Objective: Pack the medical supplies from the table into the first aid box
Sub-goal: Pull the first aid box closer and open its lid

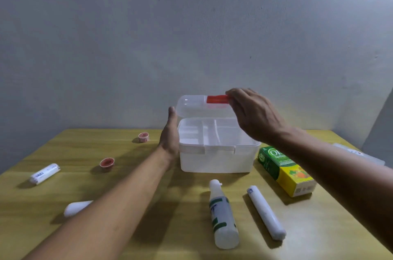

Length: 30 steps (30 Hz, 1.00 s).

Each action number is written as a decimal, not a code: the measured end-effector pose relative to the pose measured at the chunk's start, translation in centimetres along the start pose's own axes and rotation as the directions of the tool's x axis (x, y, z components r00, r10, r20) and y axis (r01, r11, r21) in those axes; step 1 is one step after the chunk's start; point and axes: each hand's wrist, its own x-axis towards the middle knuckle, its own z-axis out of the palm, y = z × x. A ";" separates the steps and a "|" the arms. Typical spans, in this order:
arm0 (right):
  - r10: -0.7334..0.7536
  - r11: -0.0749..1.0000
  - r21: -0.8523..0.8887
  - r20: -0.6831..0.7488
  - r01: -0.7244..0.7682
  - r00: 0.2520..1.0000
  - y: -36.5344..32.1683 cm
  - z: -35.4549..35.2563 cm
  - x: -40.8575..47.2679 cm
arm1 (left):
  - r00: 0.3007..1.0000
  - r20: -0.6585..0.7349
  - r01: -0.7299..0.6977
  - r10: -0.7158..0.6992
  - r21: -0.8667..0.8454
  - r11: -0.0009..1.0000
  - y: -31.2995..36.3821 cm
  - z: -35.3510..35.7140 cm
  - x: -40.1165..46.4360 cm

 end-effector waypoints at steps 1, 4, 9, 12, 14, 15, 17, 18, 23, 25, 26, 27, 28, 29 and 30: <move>0.009 1.000 -0.008 -0.011 -0.009 1.000 0.5 0.1 0.9 | 1.000 -0.008 0.016 -0.016 0.060 0.998 -0.2 0.2 0.1; 0.047 0.997 -0.056 -0.040 -0.049 0.998 1.9 0.7 3.5 | 0.994 -0.072 -0.035 0.082 0.508 0.860 -0.7 0.5 0.6; 0.163 0.983 -0.084 -0.020 -0.164 0.986 3.2 1.9 6.0 | 0.996 0.045 -0.070 0.074 0.922 0.380 -1.2 1.6 1.7; 0.187 0.978 -0.091 -0.032 -0.189 0.982 3.7 2.6 6.7 | 0.996 0.081 -0.091 0.047 0.952 0.293 -1.8 1.6 1.6; 0.202 0.971 -0.133 0.004 -0.200 0.979 4.1 3.0 7.0 | 0.995 0.097 -0.104 0.040 0.961 0.256 -1.6 1.4 1.5; 0.203 0.968 -0.159 0.038 -0.194 0.978 4.2 3.2 7.0 | 0.995 0.095 -0.099 0.028 0.967 0.236 -1.4 1.4 1.5; 0.209 0.965 -0.188 0.121 -0.184 0.971 4.6 3.4 7.1 | 0.996 0.087 -0.085 -0.002 0.976 0.198 -0.7 1.5 1.7; 0.219 0.963 -0.196 0.161 -0.186 0.962 4.8 3.4 7.2 | 0.996 0.088 -0.086 -0.001 0.980 0.178 -0.3 1.7 1.9; 0.308 0.945 -0.221 0.343 -0.243 0.887 6.0 3.7 7.5 | 0.993 0.103 -0.114 0.061 0.970 0.214 0.3 2.5 3.1; 0.324 0.944 -0.188 0.364 -0.272 0.873 6.2 3.6 7.0 | 0.992 0.093 -0.113 0.083 0.948 0.297 -0.2 2.8 3.3; 0.322 0.945 -0.170 0.355 -0.278 0.878 6.2 3.4 6.6 | 0.990 0.072 -0.111 0.121 0.929 0.352 -0.5 2.8 3.3; 0.319 0.947 -0.150 0.338 -0.284 0.885 6.1 3.1 6.2 | 0.982 0.040 -0.115 0.185 0.902 0.416 -0.9 2.7 3.3; 0.323 0.946 -0.135 0.323 -0.294 0.890 6.1 2.7 5.5 | 0.967 -0.004 -0.123 0.256 0.869 0.479 -1.2 2.7 3.3; 0.337 0.941 -0.133 0.321 -0.310 0.885 6.1 2.2 4.8 | 0.947 -0.054 -0.131 0.315 0.834 0.537 -1.5 2.7 3.1; 0.358 0.934 -0.143 0.332 -0.328 0.873 6.2 1.7 3.9 | 0.935 -0.096 -0.128 0.342 0.807 0.577 -1.7 2.6 2.9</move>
